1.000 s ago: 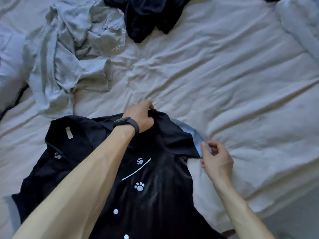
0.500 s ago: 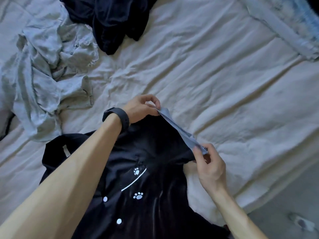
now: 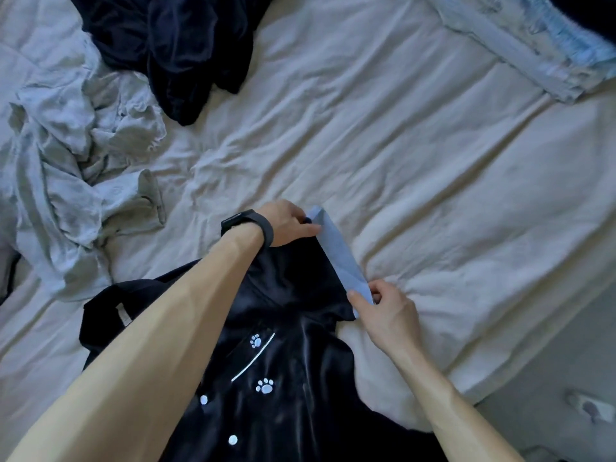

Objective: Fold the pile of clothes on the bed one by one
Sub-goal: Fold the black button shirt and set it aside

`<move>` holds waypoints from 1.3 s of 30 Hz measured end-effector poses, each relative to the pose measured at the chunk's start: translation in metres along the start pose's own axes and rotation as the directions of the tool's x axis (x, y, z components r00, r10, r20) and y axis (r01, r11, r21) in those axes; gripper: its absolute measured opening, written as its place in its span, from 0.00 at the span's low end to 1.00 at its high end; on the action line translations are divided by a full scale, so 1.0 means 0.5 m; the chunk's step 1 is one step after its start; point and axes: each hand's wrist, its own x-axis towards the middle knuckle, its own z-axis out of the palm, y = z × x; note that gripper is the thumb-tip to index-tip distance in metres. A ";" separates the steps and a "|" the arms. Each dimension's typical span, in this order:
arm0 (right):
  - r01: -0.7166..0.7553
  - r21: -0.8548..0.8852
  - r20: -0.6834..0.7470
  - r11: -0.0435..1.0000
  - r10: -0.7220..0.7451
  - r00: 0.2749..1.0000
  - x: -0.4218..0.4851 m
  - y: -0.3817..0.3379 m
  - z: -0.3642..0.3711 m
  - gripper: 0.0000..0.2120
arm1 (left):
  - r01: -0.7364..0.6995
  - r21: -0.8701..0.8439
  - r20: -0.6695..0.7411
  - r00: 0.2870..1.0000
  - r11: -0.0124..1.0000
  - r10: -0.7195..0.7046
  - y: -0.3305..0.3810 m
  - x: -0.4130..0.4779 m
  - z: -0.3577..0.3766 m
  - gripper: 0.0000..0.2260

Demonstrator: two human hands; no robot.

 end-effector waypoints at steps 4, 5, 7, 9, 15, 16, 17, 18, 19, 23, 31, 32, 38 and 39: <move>0.088 0.150 -0.064 0.985 -0.079 0.995 -0.008 0.009 -0.016 0.07 | -0.155 -0.229 -0.140 0.982 0.961 0.126 0.015 0.018 -0.012 0.07; 0.106 0.140 -0.097 0.984 -0.093 0.991 -0.006 0.012 -0.016 0.07 | -0.162 -0.224 -0.148 0.980 0.961 0.131 0.018 0.023 -0.010 0.06; 0.101 0.104 -0.110 0.989 -0.090 0.990 0.000 0.017 -0.014 0.05 | -0.136 -0.187 -0.150 0.983 0.973 0.109 0.022 0.031 0.003 0.05; 0.065 0.096 -0.081 0.993 -0.057 0.995 0.008 0.017 -0.012 0.05 | -0.083 -0.215 -0.154 0.987 0.973 0.050 0.028 0.037 0.016 0.05; 0.069 0.027 -0.131 0.997 -0.065 0.989 0.013 0.004 -0.026 0.06 | -0.162 -0.237 -0.379 0.923 0.958 0.062 0.068 0.040 0.027 0.07; 0.098 0.007 -0.171 0.995 -0.095 0.981 0.015 0.006 -0.028 0.06 | -0.166 -0.235 -0.410 0.910 0.958 0.057 0.072 0.042 0.032 0.08; 0.133 -0.018 -0.202 0.991 -0.134 0.970 0.019 0.009 -0.027 0.06 | -0.158 -0.178 -0.431 0.900 0.971 0.068 0.075 0.040 0.038 0.09; 0.168 -0.046 -0.220 0.985 -0.174 0.960 0.021 0.013 -0.025 0.05 | -0.146 -0.094 -0.452 0.888 0.985 0.089 0.076 0.035 0.047 0.10; 0.201 -0.074 -0.232 0.977 -0.213 0.949 0.022 0.019 -0.021 0.04 | -0.138 -0.033 -0.484 0.869 0.990 0.105 0.072 0.030 0.062 0.12; 0.386 -0.428 -0.306 0.817 -0.533 0.788 -0.007 0.020 0.012 0.15 | -0.113 -0.171 -0.681 0.731 0.979 -0.035 0.015 -0.049 0.149 0.20; 0.813 -0.551 0.386 0.189 -0.806 0.449 -0.129 0.002 0.256 0.26 | 0.269 -0.450 -0.639 0.570 0.852 -0.517 -0.284 -0.335 0.566 0.27; 0.830 -0.546 0.474 0.113 -0.776 0.417 -0.138 0.010 0.292 0.27 | 0.310 -0.458 -0.607 0.576 0.833 -0.548 -0.320 -0.368 0.616 0.28; 0.728 -0.681 0.628 -0.079 -0.573 0.526 -0.127 0.051 0.400 0.32 | 0.382 -0.373 -0.451 0.722 0.846 -0.525 -0.489 -0.456 0.791 0.28; 0.708 -0.701 0.612 -0.085 -0.581 0.536 -0.131 0.047 0.405 0.32 | 0.363 -0.355 -0.469 0.728 0.861 -0.500 -0.505 -0.458 0.787 0.27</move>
